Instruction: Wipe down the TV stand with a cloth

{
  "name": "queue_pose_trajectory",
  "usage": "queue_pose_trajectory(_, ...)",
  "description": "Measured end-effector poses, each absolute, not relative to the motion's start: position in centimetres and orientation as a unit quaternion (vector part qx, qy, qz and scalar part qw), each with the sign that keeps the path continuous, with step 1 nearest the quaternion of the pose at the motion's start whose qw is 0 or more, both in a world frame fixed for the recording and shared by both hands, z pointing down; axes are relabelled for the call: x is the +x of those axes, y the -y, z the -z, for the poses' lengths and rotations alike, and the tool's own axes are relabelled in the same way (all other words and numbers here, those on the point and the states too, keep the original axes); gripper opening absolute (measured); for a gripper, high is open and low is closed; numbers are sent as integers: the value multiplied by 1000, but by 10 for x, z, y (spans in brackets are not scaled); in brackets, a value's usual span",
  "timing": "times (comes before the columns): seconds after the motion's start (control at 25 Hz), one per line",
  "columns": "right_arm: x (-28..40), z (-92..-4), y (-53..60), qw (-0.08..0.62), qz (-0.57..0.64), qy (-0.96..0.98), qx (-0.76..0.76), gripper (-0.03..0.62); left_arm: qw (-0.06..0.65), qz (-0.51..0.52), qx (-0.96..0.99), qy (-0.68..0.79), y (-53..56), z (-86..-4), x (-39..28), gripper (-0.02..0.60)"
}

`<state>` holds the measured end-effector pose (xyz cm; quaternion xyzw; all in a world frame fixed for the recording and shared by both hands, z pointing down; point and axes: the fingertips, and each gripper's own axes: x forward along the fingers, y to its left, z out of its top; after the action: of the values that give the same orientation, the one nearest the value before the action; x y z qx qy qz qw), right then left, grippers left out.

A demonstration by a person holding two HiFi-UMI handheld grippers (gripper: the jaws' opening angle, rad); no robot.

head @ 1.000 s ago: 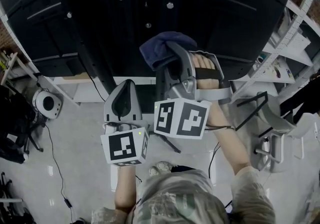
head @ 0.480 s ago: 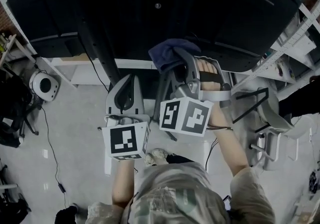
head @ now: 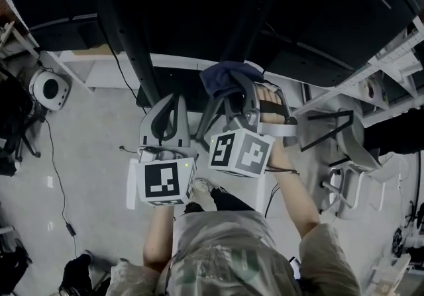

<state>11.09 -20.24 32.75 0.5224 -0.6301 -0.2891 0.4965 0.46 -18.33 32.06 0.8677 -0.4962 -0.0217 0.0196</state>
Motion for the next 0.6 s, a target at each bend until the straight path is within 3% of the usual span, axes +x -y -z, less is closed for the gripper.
queue_pose_trajectory(0.6,110,-438,199,523,222,660,492,57,63,-25,875,479,176,-387,8,15)
